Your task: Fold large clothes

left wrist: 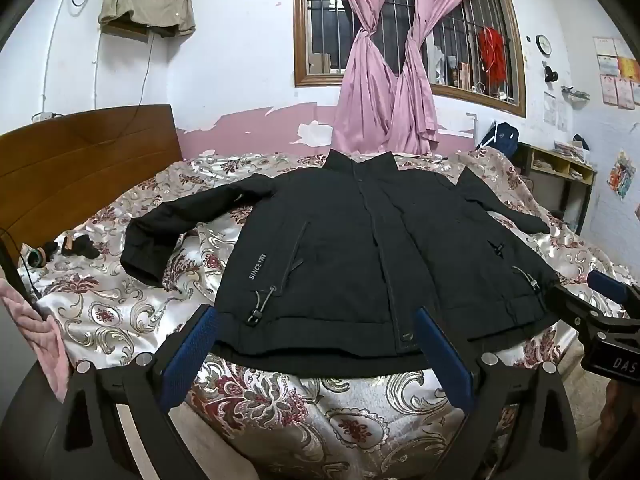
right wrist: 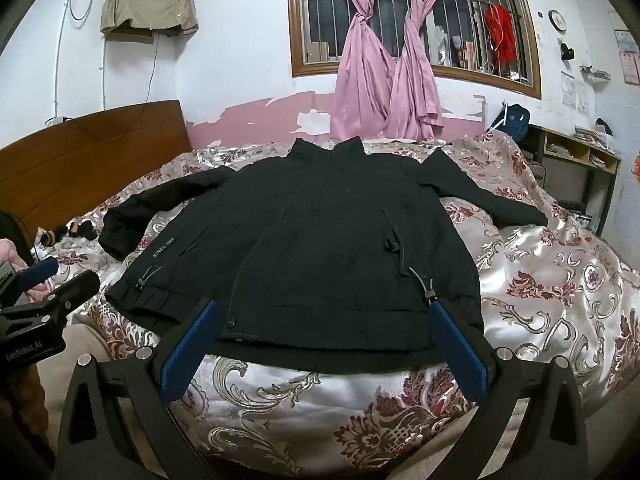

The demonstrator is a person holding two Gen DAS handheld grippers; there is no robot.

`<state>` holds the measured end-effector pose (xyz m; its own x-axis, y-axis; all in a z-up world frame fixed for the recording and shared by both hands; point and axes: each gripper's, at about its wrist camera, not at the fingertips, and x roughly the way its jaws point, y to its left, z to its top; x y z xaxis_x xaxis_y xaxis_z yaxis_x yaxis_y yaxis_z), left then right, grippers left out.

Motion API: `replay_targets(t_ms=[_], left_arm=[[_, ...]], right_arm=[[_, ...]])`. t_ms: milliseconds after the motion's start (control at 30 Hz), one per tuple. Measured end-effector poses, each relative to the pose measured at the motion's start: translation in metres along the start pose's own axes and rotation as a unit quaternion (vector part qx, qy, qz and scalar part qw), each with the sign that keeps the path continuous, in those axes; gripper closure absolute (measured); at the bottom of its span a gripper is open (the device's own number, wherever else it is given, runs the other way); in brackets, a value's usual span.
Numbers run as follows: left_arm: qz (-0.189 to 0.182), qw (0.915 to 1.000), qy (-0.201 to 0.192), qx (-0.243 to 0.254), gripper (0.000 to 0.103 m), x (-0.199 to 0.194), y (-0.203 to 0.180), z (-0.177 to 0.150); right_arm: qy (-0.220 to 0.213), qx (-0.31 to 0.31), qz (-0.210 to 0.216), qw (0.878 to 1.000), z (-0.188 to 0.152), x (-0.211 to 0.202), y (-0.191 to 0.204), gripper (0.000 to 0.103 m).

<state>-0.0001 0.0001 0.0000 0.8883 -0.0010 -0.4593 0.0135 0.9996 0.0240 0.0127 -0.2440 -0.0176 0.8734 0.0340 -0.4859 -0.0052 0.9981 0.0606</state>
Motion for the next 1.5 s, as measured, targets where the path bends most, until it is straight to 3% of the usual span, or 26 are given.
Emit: replay_targets(t_ms=[1500], left_arm=[[-0.001, 1.0000, -0.004, -0.001, 0.005, -0.0008, -0.0012, 0.0005]], right_arm=[[-0.003, 0.005, 0.003, 1.000, 0.0005, -0.0022, 0.0008, 0.001]])
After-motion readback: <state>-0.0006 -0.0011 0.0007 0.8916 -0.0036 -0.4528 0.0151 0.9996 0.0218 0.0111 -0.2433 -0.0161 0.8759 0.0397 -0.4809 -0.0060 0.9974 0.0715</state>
